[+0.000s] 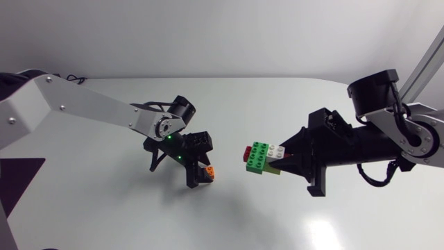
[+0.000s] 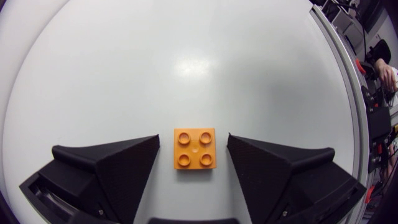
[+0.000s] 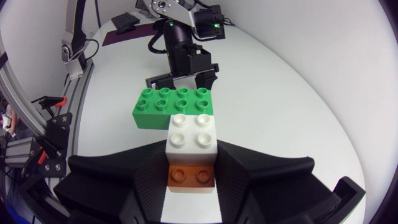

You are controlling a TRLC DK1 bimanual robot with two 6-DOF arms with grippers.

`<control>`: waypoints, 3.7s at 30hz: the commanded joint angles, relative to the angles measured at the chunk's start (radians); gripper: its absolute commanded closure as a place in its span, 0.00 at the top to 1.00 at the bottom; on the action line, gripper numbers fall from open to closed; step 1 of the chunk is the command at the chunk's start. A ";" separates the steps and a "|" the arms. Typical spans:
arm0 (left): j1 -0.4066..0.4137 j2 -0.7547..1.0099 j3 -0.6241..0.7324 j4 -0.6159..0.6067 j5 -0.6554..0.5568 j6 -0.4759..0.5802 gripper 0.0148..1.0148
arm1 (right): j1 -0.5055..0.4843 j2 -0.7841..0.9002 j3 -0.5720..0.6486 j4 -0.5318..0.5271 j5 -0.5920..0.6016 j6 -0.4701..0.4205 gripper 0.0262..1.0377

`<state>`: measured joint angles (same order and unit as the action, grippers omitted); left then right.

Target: Separate the duplo bricks

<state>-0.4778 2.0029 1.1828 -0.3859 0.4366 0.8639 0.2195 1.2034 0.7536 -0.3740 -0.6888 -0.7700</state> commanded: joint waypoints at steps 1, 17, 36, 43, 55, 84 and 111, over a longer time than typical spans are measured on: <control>-0.002 -0.072 -0.006 -0.004 -0.002 -0.071 0.83 | -0.019 -0.010 -0.031 0.046 0.011 0.063 0.12; -0.162 -0.243 0.190 -0.094 -0.107 -0.459 0.84 | 0.069 -0.016 -0.020 0.256 0.462 0.328 0.12; -0.229 -0.185 0.282 -0.087 -0.171 -0.651 0.80 | 0.205 0.084 0.061 0.287 0.724 0.402 0.12; -0.234 -0.136 0.334 -0.087 -0.203 -0.709 0.80 | 0.247 0.096 0.062 0.299 0.793 0.410 0.12; -0.259 -0.098 0.362 -0.087 -0.251 -0.720 0.77 | 0.279 0.102 0.078 0.299 0.824 0.429 0.12; -0.288 -0.096 0.356 -0.068 -0.351 -0.712 0.34 | 0.327 0.065 0.021 0.337 0.867 0.439 0.12; -0.151 -0.224 0.298 -0.045 -0.059 -0.760 0.28 | 0.382 0.035 -0.053 0.380 0.891 0.410 0.12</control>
<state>-0.6369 1.8076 1.4979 -0.4385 0.3637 0.1329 0.5953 1.2449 0.7261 0.0067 0.1951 -0.3584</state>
